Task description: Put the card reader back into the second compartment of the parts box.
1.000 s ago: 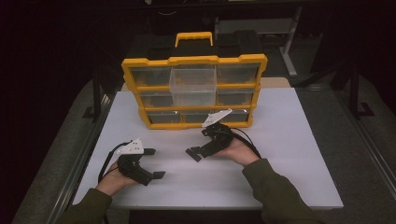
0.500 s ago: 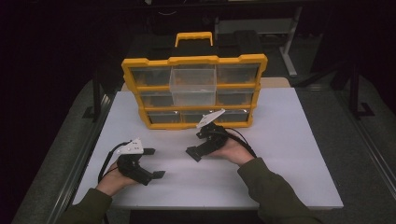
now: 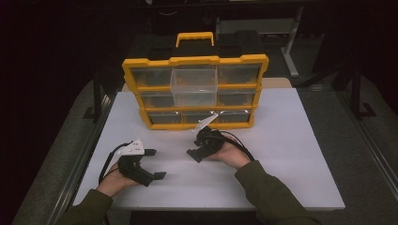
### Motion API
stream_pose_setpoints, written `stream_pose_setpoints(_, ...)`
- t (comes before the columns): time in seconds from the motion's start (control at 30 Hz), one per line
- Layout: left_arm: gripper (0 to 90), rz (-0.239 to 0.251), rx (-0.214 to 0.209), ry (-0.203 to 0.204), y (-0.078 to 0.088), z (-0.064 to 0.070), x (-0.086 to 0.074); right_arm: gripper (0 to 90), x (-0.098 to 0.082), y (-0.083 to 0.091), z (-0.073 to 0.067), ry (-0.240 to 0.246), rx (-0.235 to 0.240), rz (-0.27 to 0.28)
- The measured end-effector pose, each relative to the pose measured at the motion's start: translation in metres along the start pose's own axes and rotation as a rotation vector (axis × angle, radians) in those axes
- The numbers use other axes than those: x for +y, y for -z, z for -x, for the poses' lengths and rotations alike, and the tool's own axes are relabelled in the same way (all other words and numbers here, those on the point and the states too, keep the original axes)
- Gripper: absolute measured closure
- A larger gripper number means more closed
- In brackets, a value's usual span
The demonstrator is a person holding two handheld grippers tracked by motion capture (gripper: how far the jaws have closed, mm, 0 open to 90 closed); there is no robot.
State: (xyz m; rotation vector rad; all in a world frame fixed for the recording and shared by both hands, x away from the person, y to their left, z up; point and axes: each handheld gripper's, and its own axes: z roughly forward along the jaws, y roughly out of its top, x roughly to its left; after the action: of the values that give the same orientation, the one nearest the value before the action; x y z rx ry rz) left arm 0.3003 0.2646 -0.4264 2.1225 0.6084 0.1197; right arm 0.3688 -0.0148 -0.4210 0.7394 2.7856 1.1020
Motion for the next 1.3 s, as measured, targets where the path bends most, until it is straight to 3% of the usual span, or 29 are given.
stream_pose_setpoints(0.4,0.0,0.002,-0.004,0.000,-0.001,0.001,0.000,64.8,-0.005,-0.018,-0.008,0.032,-0.019,-0.087)
stream_pose_setpoints(0.7,0.0,0.000,-0.001,-0.001,0.000,0.001,0.000,71.8,-0.006,-0.019,-0.013,0.058,-0.067,-0.091)
stream_pose_setpoints(1.03,0.0,-0.004,-0.001,-0.004,-0.001,0.001,-0.001,72.3,-0.006,-0.018,-0.010,0.047,-0.045,-0.087)
stream_pose_setpoints(1.3,0.0,-0.004,-0.004,-0.005,0.000,0.001,-0.002,72.3,-0.007,-0.007,-0.009,0.058,-0.021,-0.099)
